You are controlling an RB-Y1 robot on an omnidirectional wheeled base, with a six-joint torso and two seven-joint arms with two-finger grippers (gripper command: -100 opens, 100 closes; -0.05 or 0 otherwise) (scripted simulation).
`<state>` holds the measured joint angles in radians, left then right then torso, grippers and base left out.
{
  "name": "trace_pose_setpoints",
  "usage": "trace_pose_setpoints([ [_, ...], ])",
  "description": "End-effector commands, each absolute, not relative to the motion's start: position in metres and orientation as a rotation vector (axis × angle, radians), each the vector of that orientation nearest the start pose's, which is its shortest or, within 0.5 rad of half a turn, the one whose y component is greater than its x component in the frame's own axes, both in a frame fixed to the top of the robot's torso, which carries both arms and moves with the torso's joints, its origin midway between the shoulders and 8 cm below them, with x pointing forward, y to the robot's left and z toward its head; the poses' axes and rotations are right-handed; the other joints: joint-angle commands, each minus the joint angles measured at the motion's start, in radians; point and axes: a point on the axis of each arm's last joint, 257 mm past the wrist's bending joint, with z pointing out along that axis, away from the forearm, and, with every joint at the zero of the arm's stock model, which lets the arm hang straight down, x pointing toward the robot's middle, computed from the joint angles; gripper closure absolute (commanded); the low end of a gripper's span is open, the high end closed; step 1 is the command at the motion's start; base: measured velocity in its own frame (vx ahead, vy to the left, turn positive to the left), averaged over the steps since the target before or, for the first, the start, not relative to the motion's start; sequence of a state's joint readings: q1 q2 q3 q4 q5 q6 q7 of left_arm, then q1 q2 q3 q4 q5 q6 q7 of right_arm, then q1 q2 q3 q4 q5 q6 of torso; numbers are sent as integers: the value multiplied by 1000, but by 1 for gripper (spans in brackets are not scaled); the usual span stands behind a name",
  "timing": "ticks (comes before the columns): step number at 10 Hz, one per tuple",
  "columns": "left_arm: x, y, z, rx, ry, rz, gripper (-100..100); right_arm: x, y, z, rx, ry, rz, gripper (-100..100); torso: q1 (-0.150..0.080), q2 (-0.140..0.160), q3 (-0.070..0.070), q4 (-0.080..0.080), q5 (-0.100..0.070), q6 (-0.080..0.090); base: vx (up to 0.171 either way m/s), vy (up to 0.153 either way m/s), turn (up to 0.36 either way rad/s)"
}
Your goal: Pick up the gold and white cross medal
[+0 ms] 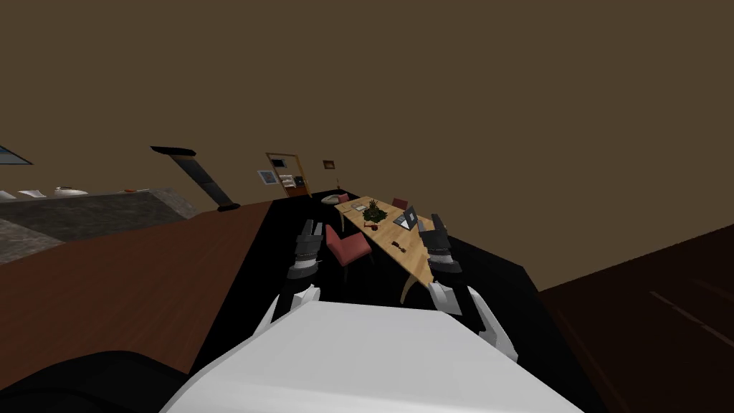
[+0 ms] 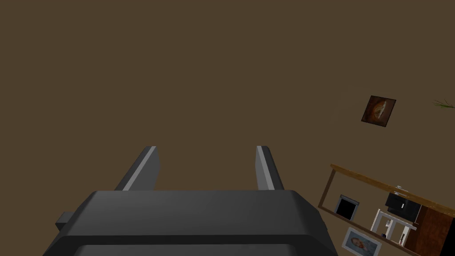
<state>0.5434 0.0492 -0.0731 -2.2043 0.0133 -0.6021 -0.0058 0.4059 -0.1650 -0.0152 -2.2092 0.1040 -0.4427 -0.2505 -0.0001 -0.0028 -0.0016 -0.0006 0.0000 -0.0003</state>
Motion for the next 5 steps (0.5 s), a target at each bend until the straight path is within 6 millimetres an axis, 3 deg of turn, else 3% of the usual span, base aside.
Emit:
trace_pose_setpoints([
  [1, 340, 257, -6, -653, 657, -1363, 0, 380, -251, 7, 595, 810, 1439, -100, 0, 0, 0, 0, 0, 0, 27, -3, 58],
  [5, 340, 257, -6, -653, 657, -1363, 0, 397, -248, -11, 533, 916, 1366, -100, -1, 1, 0, 0, 0, 1, 27, -5, 104],
])
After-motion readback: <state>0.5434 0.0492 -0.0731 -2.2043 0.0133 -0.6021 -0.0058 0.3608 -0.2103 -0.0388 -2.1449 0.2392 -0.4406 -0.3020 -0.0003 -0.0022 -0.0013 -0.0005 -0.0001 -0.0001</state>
